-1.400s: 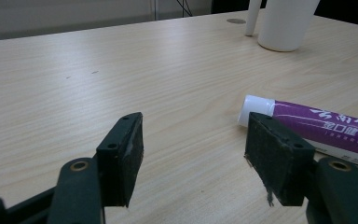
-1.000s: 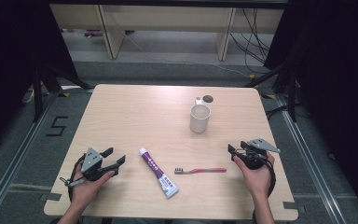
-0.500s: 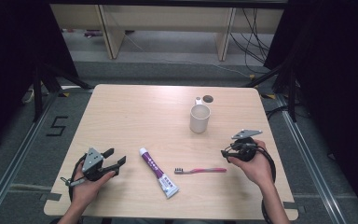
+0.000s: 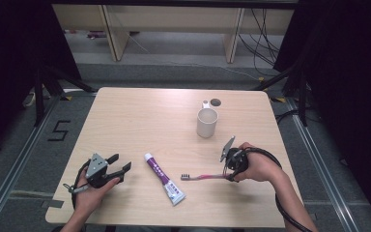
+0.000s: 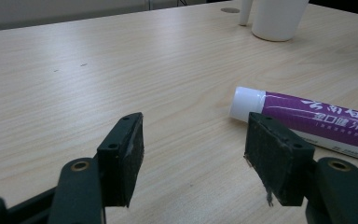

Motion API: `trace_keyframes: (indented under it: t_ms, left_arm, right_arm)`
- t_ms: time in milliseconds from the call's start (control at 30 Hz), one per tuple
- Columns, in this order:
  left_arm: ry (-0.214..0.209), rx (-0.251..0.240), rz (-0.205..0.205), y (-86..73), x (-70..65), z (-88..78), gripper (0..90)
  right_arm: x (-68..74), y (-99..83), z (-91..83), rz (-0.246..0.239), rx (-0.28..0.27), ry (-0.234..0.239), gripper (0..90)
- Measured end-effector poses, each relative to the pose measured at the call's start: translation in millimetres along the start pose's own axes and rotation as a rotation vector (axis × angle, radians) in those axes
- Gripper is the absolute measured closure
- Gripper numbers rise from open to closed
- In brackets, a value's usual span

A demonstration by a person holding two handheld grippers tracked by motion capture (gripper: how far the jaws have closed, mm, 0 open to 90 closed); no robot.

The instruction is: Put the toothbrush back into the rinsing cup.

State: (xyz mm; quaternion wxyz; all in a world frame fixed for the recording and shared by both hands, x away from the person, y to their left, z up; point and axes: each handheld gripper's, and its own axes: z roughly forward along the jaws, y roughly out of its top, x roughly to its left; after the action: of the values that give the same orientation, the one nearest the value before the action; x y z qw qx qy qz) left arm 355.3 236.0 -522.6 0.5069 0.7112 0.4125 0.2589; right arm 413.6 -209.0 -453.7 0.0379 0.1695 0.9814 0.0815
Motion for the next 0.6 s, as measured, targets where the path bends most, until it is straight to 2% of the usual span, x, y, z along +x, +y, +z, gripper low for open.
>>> trace_keyframes:
  t_ms: [33,100,133,167,200,233,267,300,400,433,467,600]
  left_arm:
    - [0.0,-0.001,0.002,0.0,0.0,-0.1,37.1]
    - [0.0,-0.001,0.002,0.0,-0.1,-0.1,37.1]
    - [0.0,-0.001,0.002,0.0,-0.2,-0.1,37.1]
    - [-0.001,0.0,0.002,0.0,-0.3,-0.1,37.1]
    - [-0.001,0.001,0.003,0.0,-0.3,-0.1,37.2]
    - [-0.001,0.0,0.002,0.0,-0.4,0.0,37.2]
    - [-0.001,0.002,0.004,0.0,-0.5,0.0,37.2]
    - [-0.002,0.001,0.004,0.0,-0.7,0.0,37.2]
    - [-0.002,0.001,0.004,0.0,-0.7,-0.1,37.2]
    - [-0.003,0.001,0.002,0.0,-0.6,-0.1,37.1]
    - [-0.005,0.003,0.003,0.0,-0.5,-0.2,37.1]
    - [-0.005,0.002,0.001,0.0,-0.6,-0.1,37.1]
  right_arm:
    - [0.6,6.0,-0.7,-0.031,0.035,-0.004,56.2]
    - [1.4,7.8,-1.2,-0.035,0.046,-0.008,56.5]
    - [0.8,11.9,-1.3,-0.077,0.069,0.006,57.3]
    - [-0.3,14.3,-0.2,-0.129,0.063,-0.004,57.6]
    - [1.6,16.5,-1.1,-0.121,0.08,-0.006,58.3]
    - [2.2,19.9,-1.0,-0.144,0.092,-0.001,58.8]
    - [3.9,21.9,-1.1,-0.134,0.098,0.009,59.1]
    - [3.2,27.9,1.2,-0.194,0.086,0.018,60.1]
    - [5.4,32.8,1.7,-0.199,0.099,0.026,60.8]
    - [5.3,35.2,2.9,-0.212,0.097,0.029,61.3]
    - [4.4,40.7,5.7,-0.249,0.094,0.033,61.8]
    - [5.4,46.1,8.6,-0.263,0.088,0.042,62.8]
